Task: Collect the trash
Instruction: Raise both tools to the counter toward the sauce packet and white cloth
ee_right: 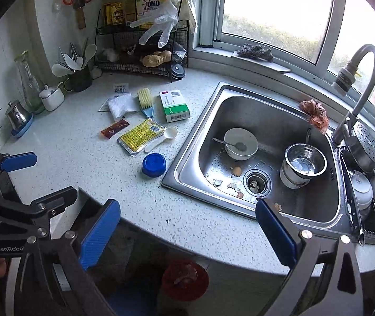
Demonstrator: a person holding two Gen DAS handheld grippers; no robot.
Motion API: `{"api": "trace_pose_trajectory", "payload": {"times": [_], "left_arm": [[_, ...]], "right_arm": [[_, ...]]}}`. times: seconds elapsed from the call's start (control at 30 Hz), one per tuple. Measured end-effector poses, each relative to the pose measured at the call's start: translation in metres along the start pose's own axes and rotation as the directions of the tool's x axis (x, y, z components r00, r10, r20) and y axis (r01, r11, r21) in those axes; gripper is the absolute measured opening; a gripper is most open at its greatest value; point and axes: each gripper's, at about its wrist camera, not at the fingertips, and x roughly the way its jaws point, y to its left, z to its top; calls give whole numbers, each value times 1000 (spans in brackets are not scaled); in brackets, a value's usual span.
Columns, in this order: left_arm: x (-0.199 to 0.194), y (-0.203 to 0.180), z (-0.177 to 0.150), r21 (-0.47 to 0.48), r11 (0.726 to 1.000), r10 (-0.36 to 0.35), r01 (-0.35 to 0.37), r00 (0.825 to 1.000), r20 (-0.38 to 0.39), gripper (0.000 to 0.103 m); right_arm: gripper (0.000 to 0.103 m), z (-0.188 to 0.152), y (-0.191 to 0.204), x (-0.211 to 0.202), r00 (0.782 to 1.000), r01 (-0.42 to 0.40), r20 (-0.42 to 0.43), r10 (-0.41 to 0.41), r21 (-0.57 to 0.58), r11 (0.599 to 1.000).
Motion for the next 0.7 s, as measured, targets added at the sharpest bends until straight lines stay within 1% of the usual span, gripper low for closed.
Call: {"api": "trace_pose_trajectory", "payload": {"times": [0.1,0.17,0.27,0.33,0.53,0.7], "left_arm": [[23,20,22,-1,1000,-2,2,1000,-27,96],[41,33,38,0,1000,-9,9,999,-43,102],[67,50,58,-11,999,-38,37,996,-80,102],[86,60,71,-13,999,-39,38,994,-107,102],[142,79,96,16,998,-58,62,980,-189,102],[180,88,103,48,997,-43,56,967,-253,102]], "right_arm": [[103,25,4,23,1000,1,-29,-1,-12,1000],[103,40,7,39,999,-4,-49,3,-9,1000],[103,57,10,62,996,-8,-87,8,-5,1000],[103,66,12,77,993,-7,-116,6,-2,1000],[103,85,15,120,982,8,-190,-5,16,1000],[103,90,16,144,969,16,-246,-9,29,999]]}}
